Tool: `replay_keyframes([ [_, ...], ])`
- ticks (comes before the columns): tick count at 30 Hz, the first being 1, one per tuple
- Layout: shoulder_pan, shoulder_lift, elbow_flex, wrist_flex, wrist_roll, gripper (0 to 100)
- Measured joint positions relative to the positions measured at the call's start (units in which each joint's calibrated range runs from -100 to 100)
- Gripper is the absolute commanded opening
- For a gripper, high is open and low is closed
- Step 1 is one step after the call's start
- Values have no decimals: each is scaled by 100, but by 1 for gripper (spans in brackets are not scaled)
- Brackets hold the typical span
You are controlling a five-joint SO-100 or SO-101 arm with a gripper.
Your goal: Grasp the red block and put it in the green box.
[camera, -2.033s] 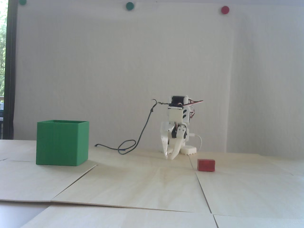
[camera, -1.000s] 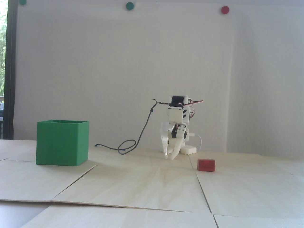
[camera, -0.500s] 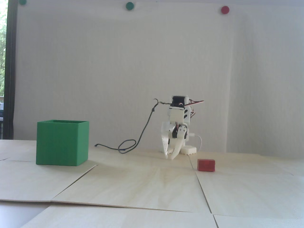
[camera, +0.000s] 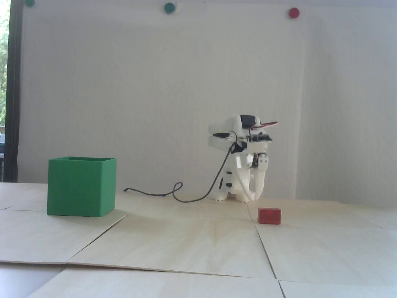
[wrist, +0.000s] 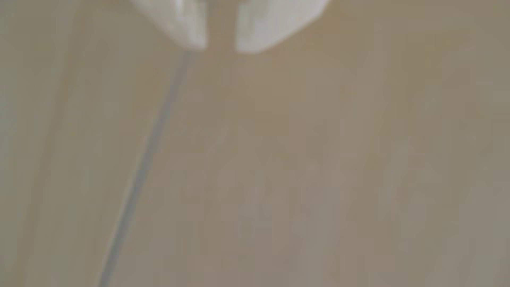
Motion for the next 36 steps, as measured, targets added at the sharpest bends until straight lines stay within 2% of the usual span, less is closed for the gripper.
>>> replay_keyframes([
  [6,-711,830,-2390,1140,-303,3],
  [11,-657,2549,-4172,1539,-437,3],
  [17,-397,4699,-5452,1489,-524,2],
  [25,-459,7082,-7287,990,-1115,2],
  [31,-825,8418,-8290,973,-1598,2],
  [36,-1024,9058,-8478,657,-1731,2],
])
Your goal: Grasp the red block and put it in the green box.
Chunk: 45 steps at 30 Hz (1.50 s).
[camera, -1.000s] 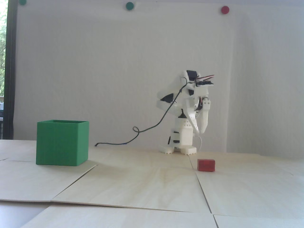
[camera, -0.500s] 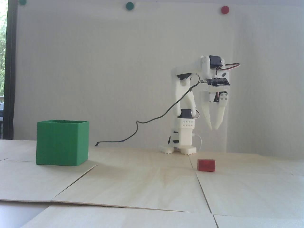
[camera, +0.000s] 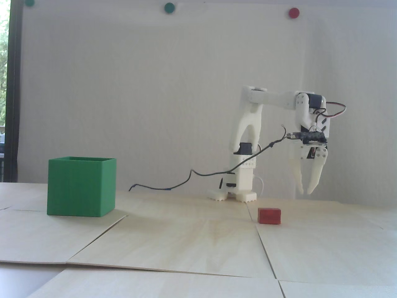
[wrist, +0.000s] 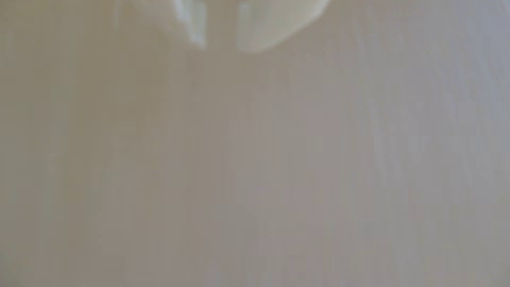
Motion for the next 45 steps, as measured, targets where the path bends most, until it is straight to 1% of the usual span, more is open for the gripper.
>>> replay_keyframes([
  [6,344,282,0,-616,-5,2],
  [12,741,390,0,-774,-46,2],
  [16,887,399,0,-774,-452,2],
  [18,902,399,0,-774,-807,2],
  [20,894,399,0,-774,-1048,2],
  [25,909,399,0,-765,-1968,2],
  [29,1116,399,0,-691,-2656,2],
  [33,1467,399,0,-674,-3144,2],
  [38,1781,399,0,-632,-3596,3],
  [45,2415,399,-45,-491,-3694,3],
])
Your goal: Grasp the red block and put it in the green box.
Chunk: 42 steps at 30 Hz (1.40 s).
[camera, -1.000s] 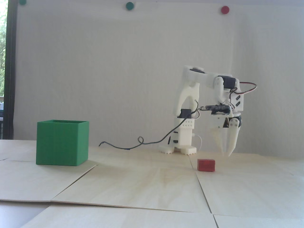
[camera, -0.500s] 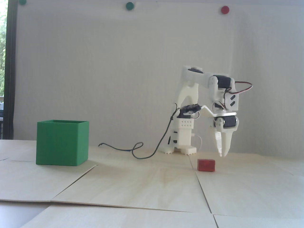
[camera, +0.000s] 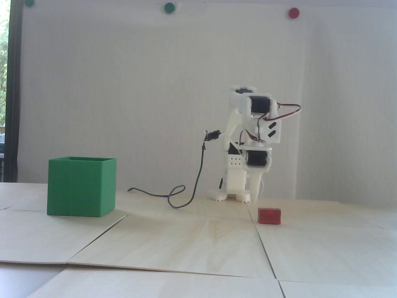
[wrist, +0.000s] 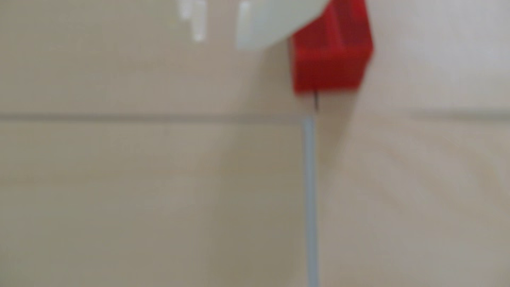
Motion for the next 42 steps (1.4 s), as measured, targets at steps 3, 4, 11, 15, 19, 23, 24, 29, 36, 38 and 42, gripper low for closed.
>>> replay_keyframes([
  [3,275,0,-179,17,46,3],
  [4,290,0,-224,33,108,3],
  [11,-15,0,-286,333,349,3],
  [15,-367,0,-286,474,360,3],
  [19,-642,0,-286,474,360,3],
  [23,-925,0,-286,474,375,5],
  [24,-1001,0,-286,474,375,10],
  [29,-1001,0,-286,474,385,24],
  [36,-955,0,-286,474,396,35],
  [38,-955,0,-286,474,396,35],
  [42,-986,0,-286,474,396,35],
])
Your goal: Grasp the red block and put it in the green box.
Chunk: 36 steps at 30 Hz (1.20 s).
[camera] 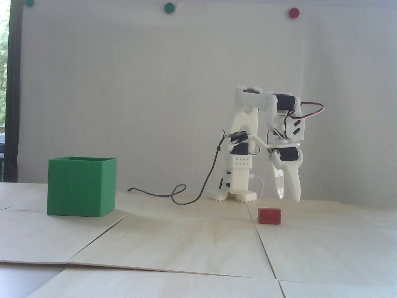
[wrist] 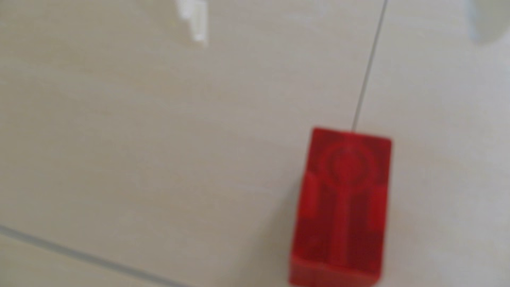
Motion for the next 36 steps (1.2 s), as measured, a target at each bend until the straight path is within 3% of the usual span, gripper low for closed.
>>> replay_keyframes([
  [21,481,1038,-134,-383,0,34],
  [27,474,1038,-134,-383,0,22],
  [33,474,1054,-134,-383,113,3],
  [36,474,1054,-134,-408,123,3],
])
